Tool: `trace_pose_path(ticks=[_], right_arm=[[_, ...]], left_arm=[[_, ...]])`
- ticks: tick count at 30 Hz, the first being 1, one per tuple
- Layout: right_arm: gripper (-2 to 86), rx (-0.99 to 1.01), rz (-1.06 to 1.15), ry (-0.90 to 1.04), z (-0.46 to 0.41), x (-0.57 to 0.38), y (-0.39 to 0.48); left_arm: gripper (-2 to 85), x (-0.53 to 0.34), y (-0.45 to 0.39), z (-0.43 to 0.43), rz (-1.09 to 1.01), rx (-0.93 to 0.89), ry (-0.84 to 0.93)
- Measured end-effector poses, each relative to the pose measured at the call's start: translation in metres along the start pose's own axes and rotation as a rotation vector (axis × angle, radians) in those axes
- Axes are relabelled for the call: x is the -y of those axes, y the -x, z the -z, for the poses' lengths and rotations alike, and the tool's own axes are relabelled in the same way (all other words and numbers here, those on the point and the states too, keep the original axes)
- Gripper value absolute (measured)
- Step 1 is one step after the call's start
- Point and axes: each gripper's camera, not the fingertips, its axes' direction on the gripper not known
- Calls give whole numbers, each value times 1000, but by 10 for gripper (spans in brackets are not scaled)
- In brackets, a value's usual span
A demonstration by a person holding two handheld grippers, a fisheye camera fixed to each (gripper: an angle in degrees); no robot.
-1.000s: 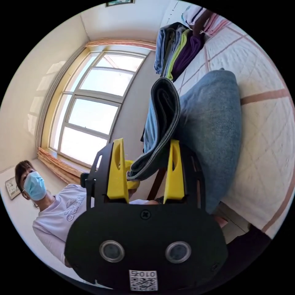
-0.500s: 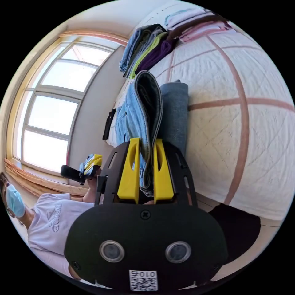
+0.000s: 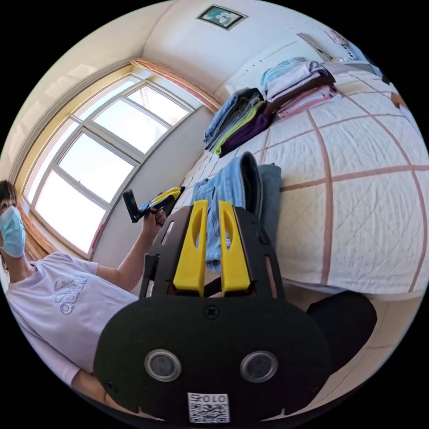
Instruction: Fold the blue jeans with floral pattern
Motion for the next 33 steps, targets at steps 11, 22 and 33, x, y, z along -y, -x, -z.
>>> trace_pose_path(ticks=[11, 22, 33], right_arm=[[26, 17, -137, 192, -49, 15, -49], [96, 89, -103, 171, -17, 11, -36], [190, 75, -326, 225, 28, -59, -81]], left_arm=[[108, -15, -8, -77, 145, -168, 88], [133, -30, -214, -97, -309, -159, 225], [165, -43, -293, -45, -437, -34, 143]])
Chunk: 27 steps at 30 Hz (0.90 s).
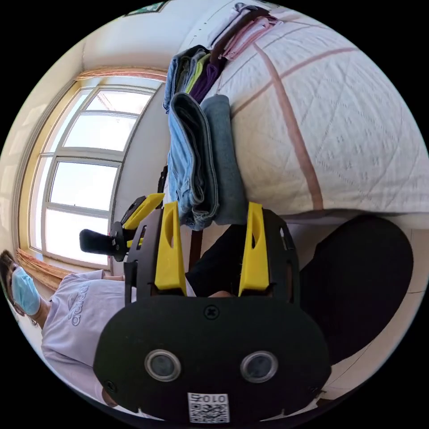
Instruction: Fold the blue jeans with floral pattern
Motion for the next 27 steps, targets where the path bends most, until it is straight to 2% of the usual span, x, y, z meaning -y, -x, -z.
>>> trace_pose_path(ticks=[7, 14, 18, 27], right_arm=[[157, 175, -38, 37, 12, -2, -26], [101, 280, 175, 10, 56, -4, 55], [89, 274, 261, 33, 62, 9, 84], [82, 368, 256, 2, 77, 20, 75]], left_arm=[[197, 6, -30, -14, -36, 32, 58], [231, 3, -15, 39, 76, 201, -70], [215, -8, 38, 80, 232, 245, -128], [121, -4, 141, 121, 393, 189, -46]])
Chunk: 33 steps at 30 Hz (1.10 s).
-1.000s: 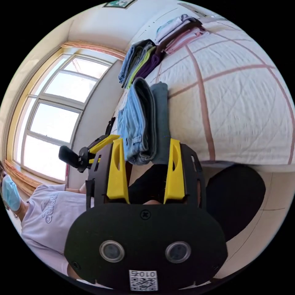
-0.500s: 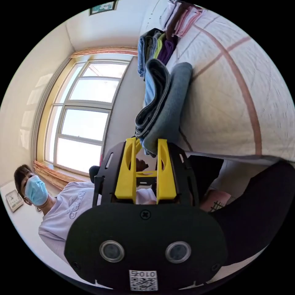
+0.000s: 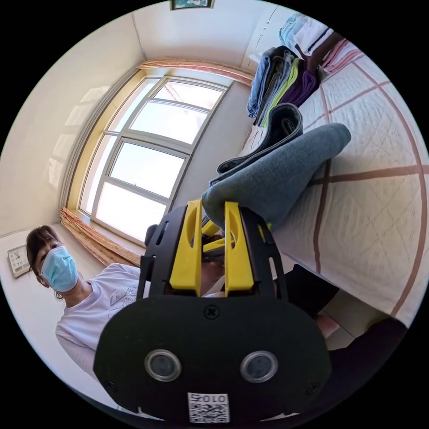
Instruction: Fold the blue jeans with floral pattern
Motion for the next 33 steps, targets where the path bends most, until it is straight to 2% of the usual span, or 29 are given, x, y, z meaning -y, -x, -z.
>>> trace_pose_path(ticks=[2, 5, 7, 9, 11, 14, 16, 19, 23, 26, 28, 30, 33], right_arm=[[77, -29, 13, -7, 8, -2, 6], [58, -1, 92, -36, 25, -7, 23], [52, 62, 134, -100, 43, -14, 32], [50, 22, 149, -150, 59, -23, 38], [50, -44, 143, -161, 70, -31, 37], [58, -6, 91, -170, 75, -37, 15], [77, 3, 55, -187, 76, -40, -1], [119, 17, 15, -184, 73, -39, -18], [141, -16, -17, -160, 69, -37, -33], [143, -59, -63, -117, 56, -37, -53], [142, -86, -108, -54, 40, -38, -69], [142, -107, -143, 13, 21, -41, -81], [148, -167, -160, 95, -11, -48, -86]], left_arm=[[95, 9, 29, 7, 28, -86, 24], [60, 22, 103, 18, 151, -310, 35], [45, 23, 189, 17, 366, -586, 13], [40, 17, 254, 15, 568, -783, -27], [39, 18, 307, 28, 689, -867, -106], [40, 26, 377, 68, 843, -981, -337], [45, 29, 423, 101, 957, -1093, -595], [56, 21, 465, 137, 1044, -1077, -823], [68, -22, 485, 139, 1186, -1036, -944], [75, -77, 495, 121, 1315, -848, -827], [82, -125, 498, 91, 1467, -713, -588], [91, -161, 498, 85, 1599, -601, -505], [105, -165, 522, 90, 1493, -659, -518]])
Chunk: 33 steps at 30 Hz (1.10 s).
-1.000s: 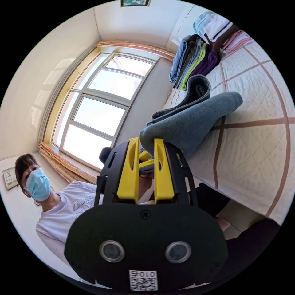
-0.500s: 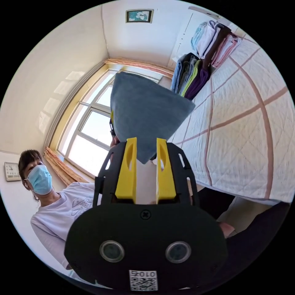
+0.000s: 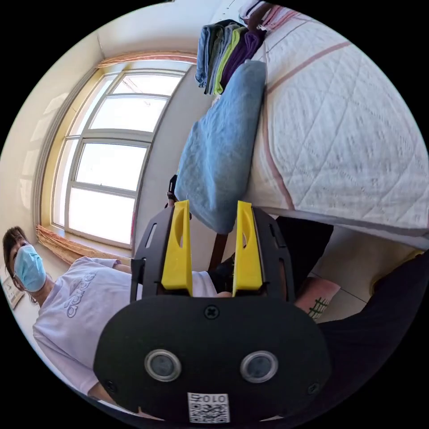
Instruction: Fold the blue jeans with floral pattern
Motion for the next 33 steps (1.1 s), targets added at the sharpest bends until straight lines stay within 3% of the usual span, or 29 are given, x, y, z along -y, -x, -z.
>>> trace_pose_path(ticks=[13, 18, 26, 33], right_arm=[[162, 155, -58, -75, -93, 35, -33], [121, 114, -87, -45, -110, 58, -38], [66, -50, 93, -4, -81, 90, 51], [67, -133, 73, 41, -69, 95, 54]], left_arm=[[184, 70, -68, -24, -64, -73, 124], [154, 84, -89, -39, -53, 116, 169], [163, 91, -101, -53, 1, -14, 226], [174, 71, -104, -47, 78, -18, 265]])
